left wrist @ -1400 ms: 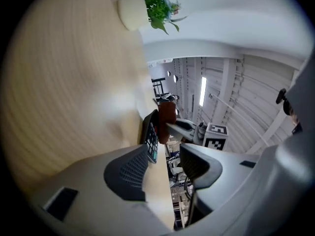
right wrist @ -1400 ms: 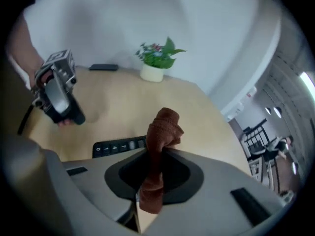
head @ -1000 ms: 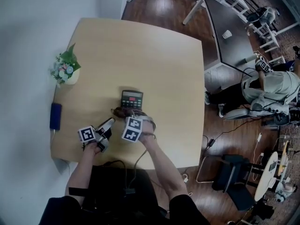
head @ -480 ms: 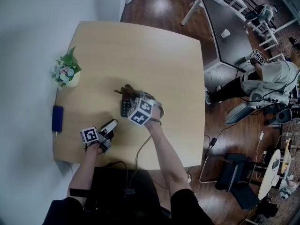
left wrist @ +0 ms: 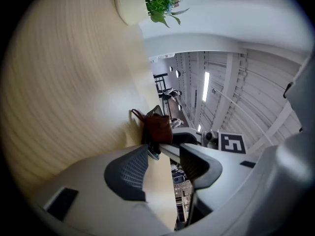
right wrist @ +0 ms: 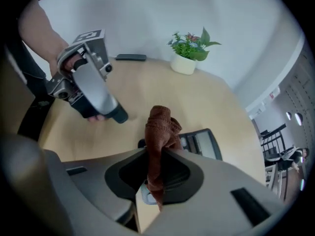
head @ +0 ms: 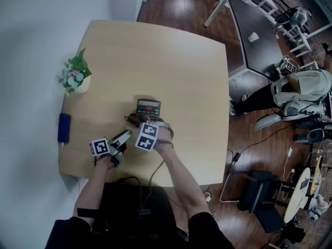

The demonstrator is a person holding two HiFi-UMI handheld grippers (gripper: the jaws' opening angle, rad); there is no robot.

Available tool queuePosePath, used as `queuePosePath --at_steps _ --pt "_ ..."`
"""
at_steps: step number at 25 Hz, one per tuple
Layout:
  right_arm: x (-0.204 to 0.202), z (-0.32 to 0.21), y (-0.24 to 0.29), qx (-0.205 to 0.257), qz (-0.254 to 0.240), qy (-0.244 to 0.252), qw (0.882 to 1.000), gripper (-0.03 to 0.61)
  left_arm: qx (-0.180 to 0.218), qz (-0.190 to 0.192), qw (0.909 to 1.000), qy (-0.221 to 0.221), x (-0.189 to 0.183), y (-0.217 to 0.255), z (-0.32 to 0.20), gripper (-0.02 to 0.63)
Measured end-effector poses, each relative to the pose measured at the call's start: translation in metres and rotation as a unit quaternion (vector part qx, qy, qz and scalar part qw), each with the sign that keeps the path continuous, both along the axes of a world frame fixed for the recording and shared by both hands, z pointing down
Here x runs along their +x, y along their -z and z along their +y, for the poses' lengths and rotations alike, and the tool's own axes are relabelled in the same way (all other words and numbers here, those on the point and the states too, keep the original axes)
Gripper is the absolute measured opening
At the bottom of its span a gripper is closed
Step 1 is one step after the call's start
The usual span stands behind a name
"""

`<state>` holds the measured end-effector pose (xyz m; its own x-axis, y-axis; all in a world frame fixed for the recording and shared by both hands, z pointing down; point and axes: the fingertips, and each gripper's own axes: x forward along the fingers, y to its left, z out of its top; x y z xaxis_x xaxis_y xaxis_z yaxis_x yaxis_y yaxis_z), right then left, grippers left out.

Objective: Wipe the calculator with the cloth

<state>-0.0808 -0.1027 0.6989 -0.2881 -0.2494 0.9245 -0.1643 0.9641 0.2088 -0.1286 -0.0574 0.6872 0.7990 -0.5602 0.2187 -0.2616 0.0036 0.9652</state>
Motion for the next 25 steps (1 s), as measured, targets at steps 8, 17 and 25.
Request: queuePosePath --at_steps 8,17,25 --pt "0.011 0.031 0.017 -0.087 -0.038 -0.014 0.995 0.066 0.025 0.03 0.9992 -0.002 0.006 0.01 -0.005 0.192" --pt "0.011 -0.056 0.016 0.044 0.017 -0.03 0.998 0.067 0.042 0.034 0.9985 -0.004 0.007 0.01 -0.011 0.192" --pt "0.0 0.063 -0.02 -0.03 0.058 0.064 0.996 0.066 0.012 0.003 0.9999 -0.006 -0.001 -0.003 -0.006 0.192"
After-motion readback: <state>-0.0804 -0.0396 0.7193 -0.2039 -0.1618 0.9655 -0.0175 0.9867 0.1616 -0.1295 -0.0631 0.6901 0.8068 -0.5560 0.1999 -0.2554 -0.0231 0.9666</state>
